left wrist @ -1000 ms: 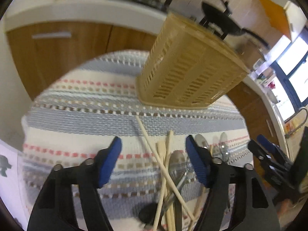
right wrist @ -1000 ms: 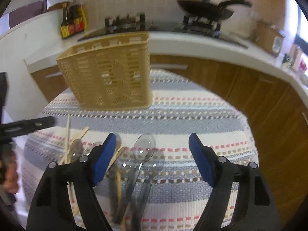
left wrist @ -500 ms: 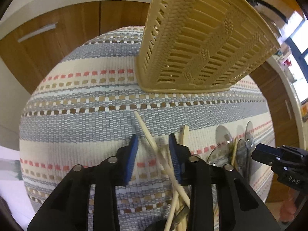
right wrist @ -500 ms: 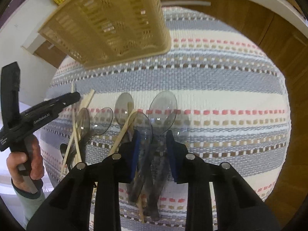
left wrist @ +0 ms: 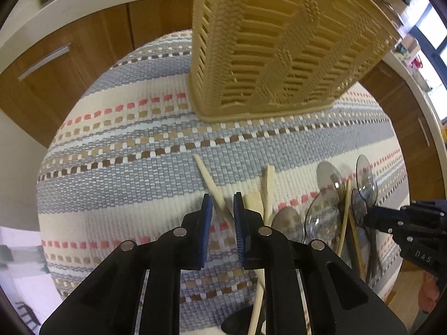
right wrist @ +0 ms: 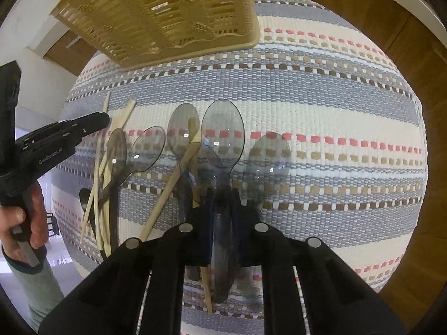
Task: Organize utensils
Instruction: 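Grasp a wooden chopstick with the left tool while the right tool grasps a clear plastic spoon, then lift the chopstick with the left tool while the right tool carries the spoon over the basket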
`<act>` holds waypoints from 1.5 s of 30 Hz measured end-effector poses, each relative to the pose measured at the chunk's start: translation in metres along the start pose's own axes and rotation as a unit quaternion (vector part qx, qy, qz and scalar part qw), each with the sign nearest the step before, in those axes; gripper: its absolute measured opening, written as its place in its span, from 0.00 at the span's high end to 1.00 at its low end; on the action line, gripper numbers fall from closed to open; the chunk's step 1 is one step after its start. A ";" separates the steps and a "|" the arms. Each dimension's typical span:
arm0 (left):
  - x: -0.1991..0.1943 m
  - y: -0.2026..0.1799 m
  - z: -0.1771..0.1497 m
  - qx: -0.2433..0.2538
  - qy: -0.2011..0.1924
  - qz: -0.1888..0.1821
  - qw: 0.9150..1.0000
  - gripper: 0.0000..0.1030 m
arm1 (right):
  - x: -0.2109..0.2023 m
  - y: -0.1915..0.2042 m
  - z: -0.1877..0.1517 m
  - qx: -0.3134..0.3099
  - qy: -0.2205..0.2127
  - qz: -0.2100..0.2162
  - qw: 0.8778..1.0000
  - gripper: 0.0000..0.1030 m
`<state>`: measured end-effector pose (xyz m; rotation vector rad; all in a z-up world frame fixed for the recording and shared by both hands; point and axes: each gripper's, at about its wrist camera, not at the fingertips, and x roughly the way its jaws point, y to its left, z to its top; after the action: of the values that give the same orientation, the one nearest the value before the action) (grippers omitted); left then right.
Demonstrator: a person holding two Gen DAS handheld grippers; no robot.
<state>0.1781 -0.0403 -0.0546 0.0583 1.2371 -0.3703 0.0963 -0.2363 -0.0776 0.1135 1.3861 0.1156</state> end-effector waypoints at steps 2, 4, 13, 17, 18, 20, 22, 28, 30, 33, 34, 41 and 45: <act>-0.001 -0.003 -0.001 0.005 0.005 0.003 1.000 0.86 | 0.000 0.000 0.000 -0.008 -0.003 -0.003 1.000 0.91; -0.002 -0.009 -0.003 0.015 0.005 0.014 1.000 0.87 | -0.003 0.003 -0.003 -0.014 -0.010 -0.002 1.000 0.91; -0.025 -0.024 -0.019 0.014 -0.066 -0.023 0.997 0.96 | -0.052 -0.006 -0.027 -0.027 -0.073 0.048 0.996 0.91; -0.067 -0.010 -0.028 -0.001 -0.135 -0.069 0.988 0.96 | -0.084 -0.012 -0.037 -0.043 -0.126 0.068 0.989 0.91; -0.078 -0.007 -0.029 -0.003 -0.155 -0.080 0.985 0.96 | -0.091 -0.013 -0.038 -0.046 -0.140 0.072 0.987 0.91; -0.101 -0.003 -0.032 -0.003 -0.196 -0.094 0.976 0.96 | -0.107 -0.013 -0.039 -0.053 -0.173 0.083 0.980 0.91; -0.126 -0.002 -0.036 -0.002 -0.242 -0.107 0.964 0.96 | -0.125 -0.009 -0.040 -0.066 -0.211 0.084 0.972 0.91; -0.190 -0.001 -0.034 0.001 -0.370 -0.125 0.921 0.96 | -0.170 0.013 -0.026 -0.100 -0.320 0.094 0.938 0.91; -0.207 -0.006 -0.026 0.001 -0.404 -0.123 0.906 0.96 | -0.181 0.018 -0.017 -0.102 -0.352 0.090 0.926 0.91; -0.220 -0.010 -0.014 0.004 -0.447 -0.123 0.886 0.96 | -0.195 0.021 0.001 -0.103 -0.395 0.082 0.909 0.91; -0.224 -0.011 -0.007 0.004 -0.462 -0.119 0.879 0.96 | -0.200 0.021 0.006 -0.102 -0.406 0.082 0.905 0.91; -0.227 -0.025 0.037 -0.001 -0.523 -0.111 0.845 0.96 | -0.210 0.012 0.057 -0.091 -0.461 0.071 0.880 0.91; -0.209 -0.035 0.056 -0.001 -0.541 -0.084 0.837 0.96 | -0.197 0.006 0.083 -0.092 -0.478 0.051 0.872 0.91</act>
<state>0.1609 -0.0359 0.1637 -0.2423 0.1075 -0.4573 0.1429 -0.2600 0.1296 0.0662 0.3694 0.2404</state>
